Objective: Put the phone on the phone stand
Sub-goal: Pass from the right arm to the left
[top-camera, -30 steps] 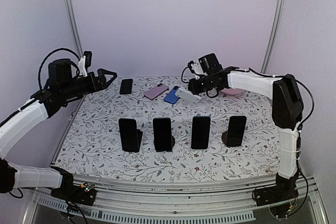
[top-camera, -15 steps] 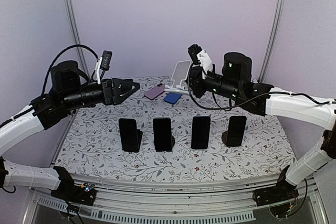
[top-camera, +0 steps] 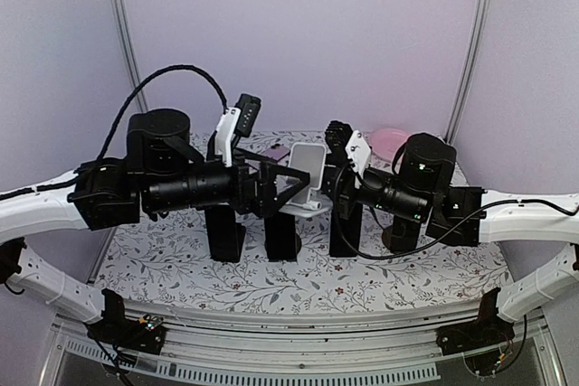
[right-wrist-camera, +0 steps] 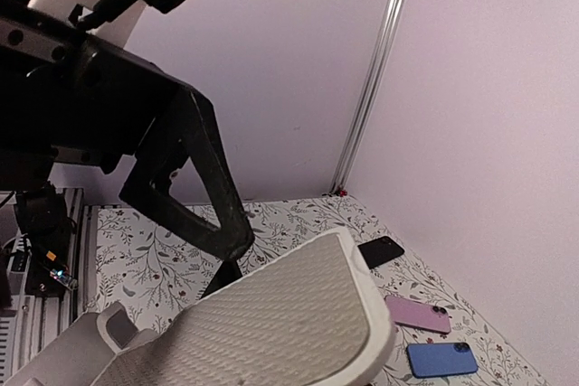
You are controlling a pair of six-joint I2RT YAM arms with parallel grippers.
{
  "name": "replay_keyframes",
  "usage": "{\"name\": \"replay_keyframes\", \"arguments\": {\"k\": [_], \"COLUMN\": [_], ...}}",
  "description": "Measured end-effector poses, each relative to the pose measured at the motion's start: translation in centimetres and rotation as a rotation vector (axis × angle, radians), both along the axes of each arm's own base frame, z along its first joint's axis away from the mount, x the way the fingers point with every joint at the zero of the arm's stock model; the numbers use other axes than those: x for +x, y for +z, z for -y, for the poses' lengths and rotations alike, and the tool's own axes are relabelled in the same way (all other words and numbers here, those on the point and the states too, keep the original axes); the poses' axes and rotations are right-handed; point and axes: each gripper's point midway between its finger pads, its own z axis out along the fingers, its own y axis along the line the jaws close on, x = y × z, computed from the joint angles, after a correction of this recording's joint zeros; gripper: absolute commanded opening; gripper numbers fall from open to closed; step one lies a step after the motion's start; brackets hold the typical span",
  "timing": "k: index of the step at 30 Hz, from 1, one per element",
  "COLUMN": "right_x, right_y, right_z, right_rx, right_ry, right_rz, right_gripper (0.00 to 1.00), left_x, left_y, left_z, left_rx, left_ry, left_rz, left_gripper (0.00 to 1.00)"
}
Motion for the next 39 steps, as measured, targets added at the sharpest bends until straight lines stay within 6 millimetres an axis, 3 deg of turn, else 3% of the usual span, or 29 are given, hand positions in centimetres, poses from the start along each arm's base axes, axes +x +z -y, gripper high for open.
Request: {"name": "replay_keyframes", "arguments": {"k": [6,13,18,25,34,39], "right_x": [-0.6,-0.4,0.2,0.2,-0.2,-0.4], "right_y": [0.3,1.1,-0.4,-0.7,0.0,-0.7], "right_z": [-0.3,-2.6,-4.5,-4.2,-3.5,-3.3], "right_rx": [0.009,0.004,-0.037,-0.052,-0.062,-0.080], "right_ry": [-0.029,-0.059,-0.071,-0.079,-0.072,-0.067], "right_rz": [0.006,0.037,0.040,0.060,0.111,0.115], "right_gripper": [0.02,0.02,0.02,0.02,0.02,0.02], "left_x": [0.7,1.3,1.5,3.0,2.8,3.0], "left_y": [-2.1,-0.8,-0.5,-2.0,-1.6,-1.7], "left_z": [1.2,-0.4,-1.0,-1.8,-0.7,0.1], "left_rx": [0.116,0.106,0.106,0.136,0.095,0.100], "left_ry": [0.093,0.161,0.180,0.224,0.177,0.168], "left_rz": [-0.014,0.009,0.026,0.022,0.013,0.006], "left_gripper": [0.96,0.97,0.96,0.89,0.92,0.91]}}
